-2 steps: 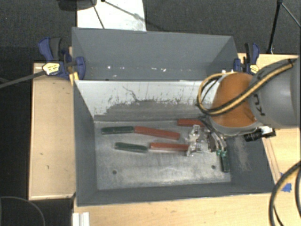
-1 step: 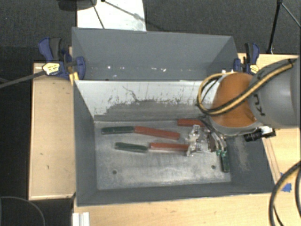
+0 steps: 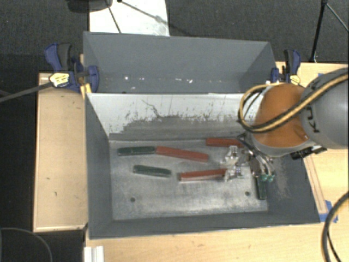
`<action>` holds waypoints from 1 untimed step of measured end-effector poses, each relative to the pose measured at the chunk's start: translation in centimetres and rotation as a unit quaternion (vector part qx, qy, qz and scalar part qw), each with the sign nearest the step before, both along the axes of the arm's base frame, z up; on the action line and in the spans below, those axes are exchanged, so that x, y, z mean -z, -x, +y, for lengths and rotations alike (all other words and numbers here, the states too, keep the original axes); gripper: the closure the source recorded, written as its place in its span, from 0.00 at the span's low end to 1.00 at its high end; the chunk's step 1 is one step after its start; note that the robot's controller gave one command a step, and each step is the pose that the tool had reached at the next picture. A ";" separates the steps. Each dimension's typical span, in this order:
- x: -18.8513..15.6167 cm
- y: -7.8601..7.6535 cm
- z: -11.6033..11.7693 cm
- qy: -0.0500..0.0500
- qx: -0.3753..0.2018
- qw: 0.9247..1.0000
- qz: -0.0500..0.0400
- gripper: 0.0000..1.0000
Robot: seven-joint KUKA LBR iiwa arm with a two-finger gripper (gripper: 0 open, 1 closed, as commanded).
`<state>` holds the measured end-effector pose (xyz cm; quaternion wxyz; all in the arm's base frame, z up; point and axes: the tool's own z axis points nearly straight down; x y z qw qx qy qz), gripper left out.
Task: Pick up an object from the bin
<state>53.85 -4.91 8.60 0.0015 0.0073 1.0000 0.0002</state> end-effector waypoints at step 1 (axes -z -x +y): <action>-15.2 1.1 6.4 0.000 -0.049 0.999 0.000 1.00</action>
Offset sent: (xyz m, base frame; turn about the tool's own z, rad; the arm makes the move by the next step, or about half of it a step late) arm 0.0000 0.0000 0.0000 0.0000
